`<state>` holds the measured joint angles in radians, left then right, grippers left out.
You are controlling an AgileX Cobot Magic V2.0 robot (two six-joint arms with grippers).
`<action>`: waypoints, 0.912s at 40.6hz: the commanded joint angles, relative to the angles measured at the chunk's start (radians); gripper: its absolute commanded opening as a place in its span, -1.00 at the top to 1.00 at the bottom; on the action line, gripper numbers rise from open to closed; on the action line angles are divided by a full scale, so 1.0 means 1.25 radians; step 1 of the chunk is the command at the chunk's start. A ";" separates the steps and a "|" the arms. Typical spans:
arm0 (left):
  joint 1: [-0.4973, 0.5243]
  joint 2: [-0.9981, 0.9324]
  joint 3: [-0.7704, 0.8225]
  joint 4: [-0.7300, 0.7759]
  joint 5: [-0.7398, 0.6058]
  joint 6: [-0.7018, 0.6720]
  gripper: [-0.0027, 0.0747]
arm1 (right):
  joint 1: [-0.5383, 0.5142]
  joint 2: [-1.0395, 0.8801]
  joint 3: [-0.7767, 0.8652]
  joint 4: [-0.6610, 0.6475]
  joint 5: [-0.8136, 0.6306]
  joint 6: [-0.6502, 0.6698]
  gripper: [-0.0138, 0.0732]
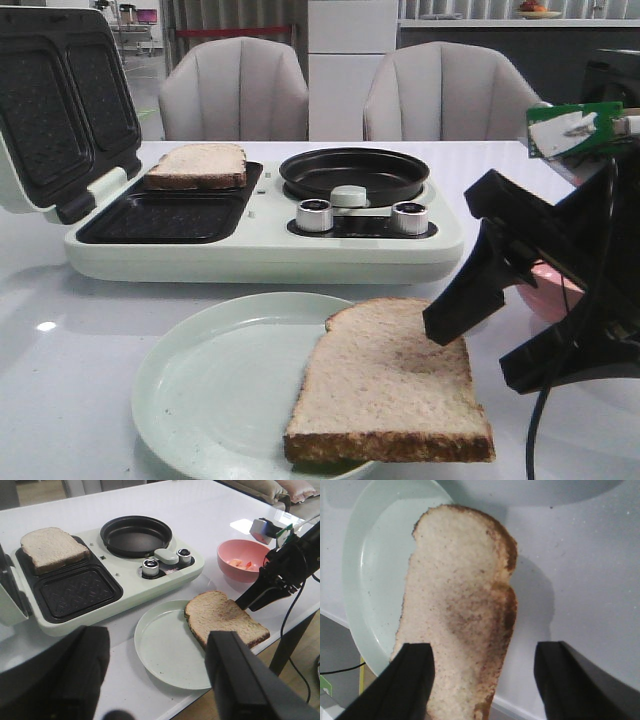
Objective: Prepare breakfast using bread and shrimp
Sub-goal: 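Reach the right gripper to the remaining bread slice and grasp it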
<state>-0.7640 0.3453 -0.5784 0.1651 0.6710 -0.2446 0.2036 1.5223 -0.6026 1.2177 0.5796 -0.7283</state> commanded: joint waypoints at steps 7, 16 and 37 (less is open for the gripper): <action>-0.007 0.007 -0.023 0.001 -0.073 0.002 -0.30 | 0.005 0.019 -0.047 0.036 0.021 -0.025 -0.55; -0.007 0.007 -0.023 0.005 -0.073 0.002 -0.30 | 0.015 0.095 -0.096 0.040 0.066 -0.033 -0.55; -0.007 0.007 -0.023 0.028 -0.072 0.002 -0.30 | 0.015 0.119 -0.098 0.041 0.093 -0.051 0.26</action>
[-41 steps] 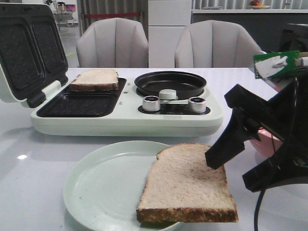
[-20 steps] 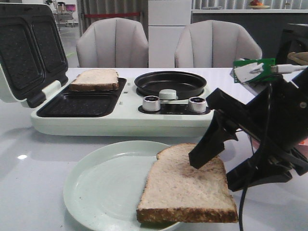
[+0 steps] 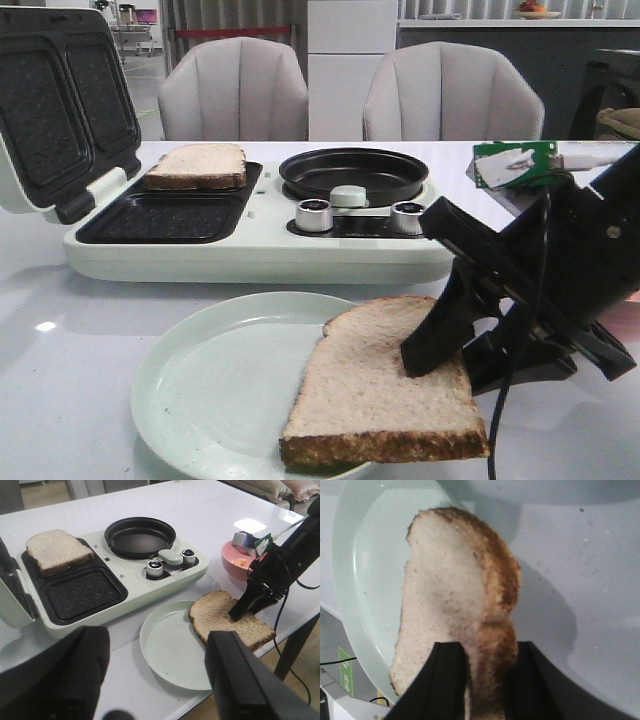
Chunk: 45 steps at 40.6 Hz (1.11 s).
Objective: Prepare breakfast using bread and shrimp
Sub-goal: 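Reach the right gripper to the remaining bread slice and grasp it, then carry the bread over and lay it in the near tray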
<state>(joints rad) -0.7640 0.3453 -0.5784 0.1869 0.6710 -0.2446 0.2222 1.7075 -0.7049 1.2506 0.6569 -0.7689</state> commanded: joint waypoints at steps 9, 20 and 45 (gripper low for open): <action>-0.007 0.007 -0.023 0.011 -0.072 0.002 -0.30 | 0.001 -0.077 -0.016 -0.001 0.048 -0.019 0.44; -0.007 0.007 -0.023 0.011 -0.073 0.002 -0.30 | 0.001 -0.250 -0.027 0.040 0.082 -0.019 0.44; -0.007 0.007 -0.023 0.011 -0.075 0.002 -0.30 | 0.140 -0.022 -0.526 0.128 0.064 -0.019 0.44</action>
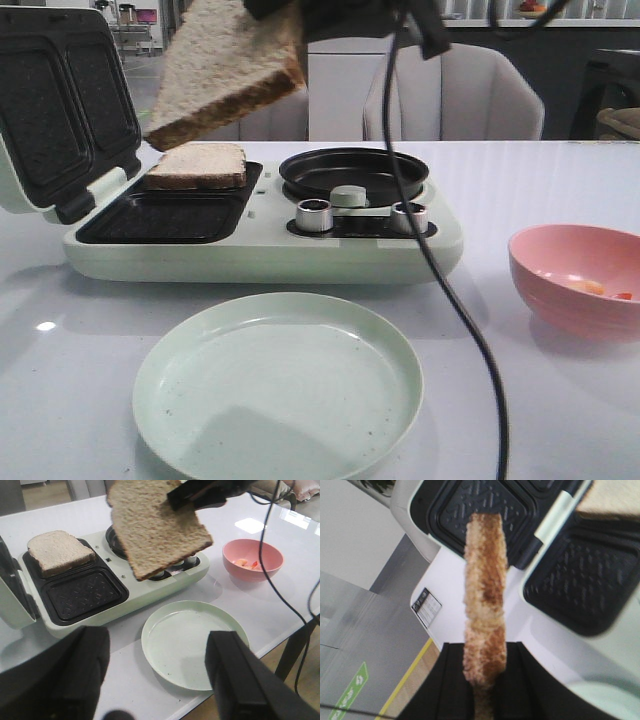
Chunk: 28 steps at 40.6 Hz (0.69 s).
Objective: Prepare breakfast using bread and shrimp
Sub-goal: 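Carry the bread over and lay it in the near tray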
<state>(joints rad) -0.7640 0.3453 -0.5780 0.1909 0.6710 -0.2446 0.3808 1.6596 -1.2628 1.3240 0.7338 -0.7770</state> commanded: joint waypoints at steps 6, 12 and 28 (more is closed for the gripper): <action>-0.007 0.007 -0.023 0.008 -0.075 0.002 -0.30 | 0.025 0.140 -0.194 0.132 0.019 -0.012 0.44; -0.007 0.007 -0.023 0.008 -0.075 0.002 -0.30 | 0.030 0.243 -0.289 0.135 0.042 -0.013 0.44; -0.007 0.007 -0.023 0.008 -0.067 0.002 -0.30 | 0.048 0.373 -0.392 0.091 -0.063 -0.013 -0.09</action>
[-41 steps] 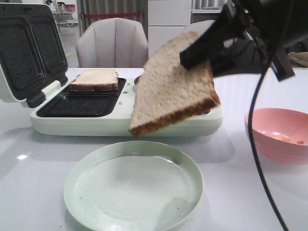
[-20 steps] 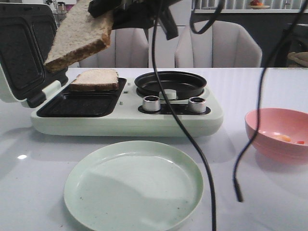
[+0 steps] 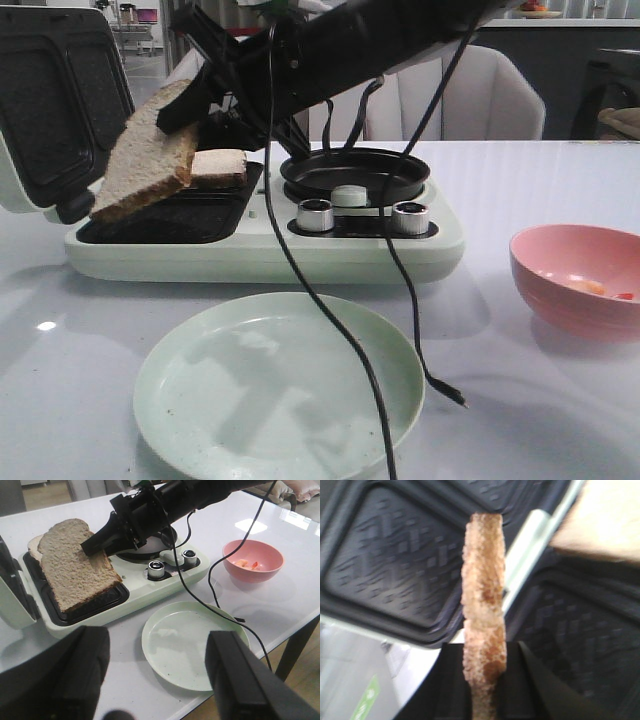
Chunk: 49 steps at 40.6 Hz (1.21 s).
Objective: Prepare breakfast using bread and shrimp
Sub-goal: 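Carry the bread over and lay it in the near tray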
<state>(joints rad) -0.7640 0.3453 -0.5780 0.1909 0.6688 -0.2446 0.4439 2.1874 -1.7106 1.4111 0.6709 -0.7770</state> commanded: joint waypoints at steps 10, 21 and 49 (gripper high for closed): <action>-0.007 0.007 -0.023 0.008 -0.048 0.002 -0.30 | -0.002 -0.047 -0.034 -0.036 -0.025 -0.013 -0.54; -0.007 0.007 -0.023 0.008 -0.048 0.002 -0.30 | -0.007 -0.052 -0.034 -0.166 -0.036 0.088 -0.37; -0.007 0.007 -0.023 0.025 -0.048 0.002 -0.30 | -0.017 -0.448 0.025 -0.870 0.154 0.418 -0.33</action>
<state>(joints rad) -0.7640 0.3453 -0.5780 0.2083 0.6799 -0.2446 0.4293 1.7830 -1.6944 0.3611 0.8796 -0.2637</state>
